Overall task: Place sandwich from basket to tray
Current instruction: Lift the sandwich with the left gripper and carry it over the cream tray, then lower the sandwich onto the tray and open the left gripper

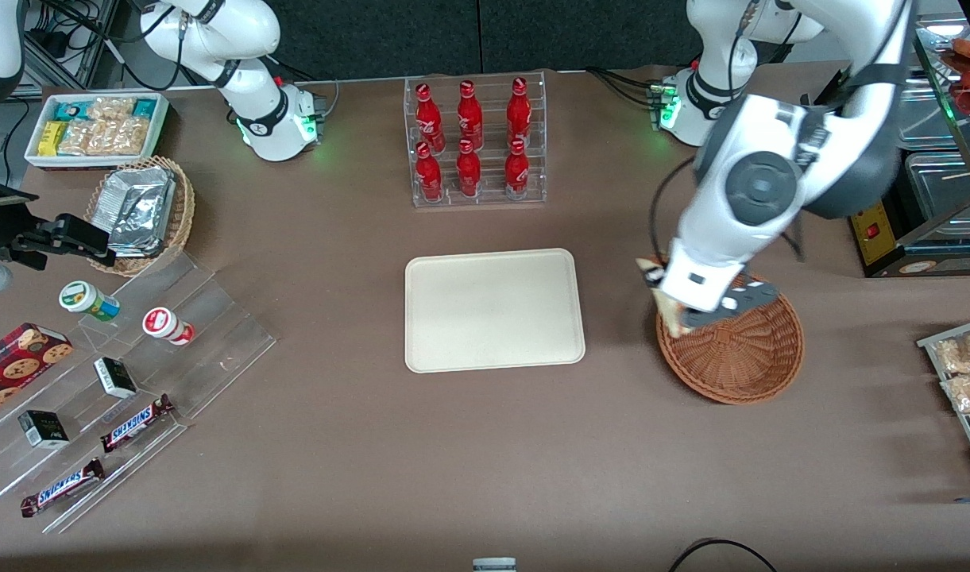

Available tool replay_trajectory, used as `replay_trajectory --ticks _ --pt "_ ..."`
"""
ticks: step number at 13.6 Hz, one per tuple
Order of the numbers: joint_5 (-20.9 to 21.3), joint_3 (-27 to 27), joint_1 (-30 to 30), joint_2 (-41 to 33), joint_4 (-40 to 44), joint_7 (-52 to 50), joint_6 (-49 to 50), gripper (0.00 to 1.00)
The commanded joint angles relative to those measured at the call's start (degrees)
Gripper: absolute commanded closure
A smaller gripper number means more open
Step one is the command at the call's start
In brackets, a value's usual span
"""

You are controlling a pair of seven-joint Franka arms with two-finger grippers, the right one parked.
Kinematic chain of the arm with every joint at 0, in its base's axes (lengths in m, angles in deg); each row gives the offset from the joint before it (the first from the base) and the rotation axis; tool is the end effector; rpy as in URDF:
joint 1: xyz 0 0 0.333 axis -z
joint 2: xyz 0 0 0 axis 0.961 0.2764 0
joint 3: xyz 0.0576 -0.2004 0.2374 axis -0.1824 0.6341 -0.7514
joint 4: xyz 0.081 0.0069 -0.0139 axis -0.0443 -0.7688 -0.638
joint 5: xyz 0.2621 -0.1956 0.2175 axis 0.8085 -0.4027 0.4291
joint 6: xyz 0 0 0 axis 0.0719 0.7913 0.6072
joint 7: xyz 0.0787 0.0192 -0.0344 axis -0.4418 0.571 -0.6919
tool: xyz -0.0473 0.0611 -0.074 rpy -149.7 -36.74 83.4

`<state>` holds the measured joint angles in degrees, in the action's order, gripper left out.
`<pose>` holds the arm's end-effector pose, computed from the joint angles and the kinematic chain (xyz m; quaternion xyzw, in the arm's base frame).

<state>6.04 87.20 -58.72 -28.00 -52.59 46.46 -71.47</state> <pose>0.5490 -0.2661 0.4538 -0.9886 -0.1239 0.0674 0.0519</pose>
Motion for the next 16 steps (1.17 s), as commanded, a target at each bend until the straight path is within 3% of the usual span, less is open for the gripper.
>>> replay_trajectory --ticks 1,6,16 --pt "-0.3 2.9 2.2 5.2 4.3 -1.0 0.2 1.0" --pt "-1.1 3.0 9.5 14.2 8.8 -3.3 -4.9 1.0" --pt "-0.3 2.9 19.2 25.5 8.4 -4.9 -24.0 1.0"
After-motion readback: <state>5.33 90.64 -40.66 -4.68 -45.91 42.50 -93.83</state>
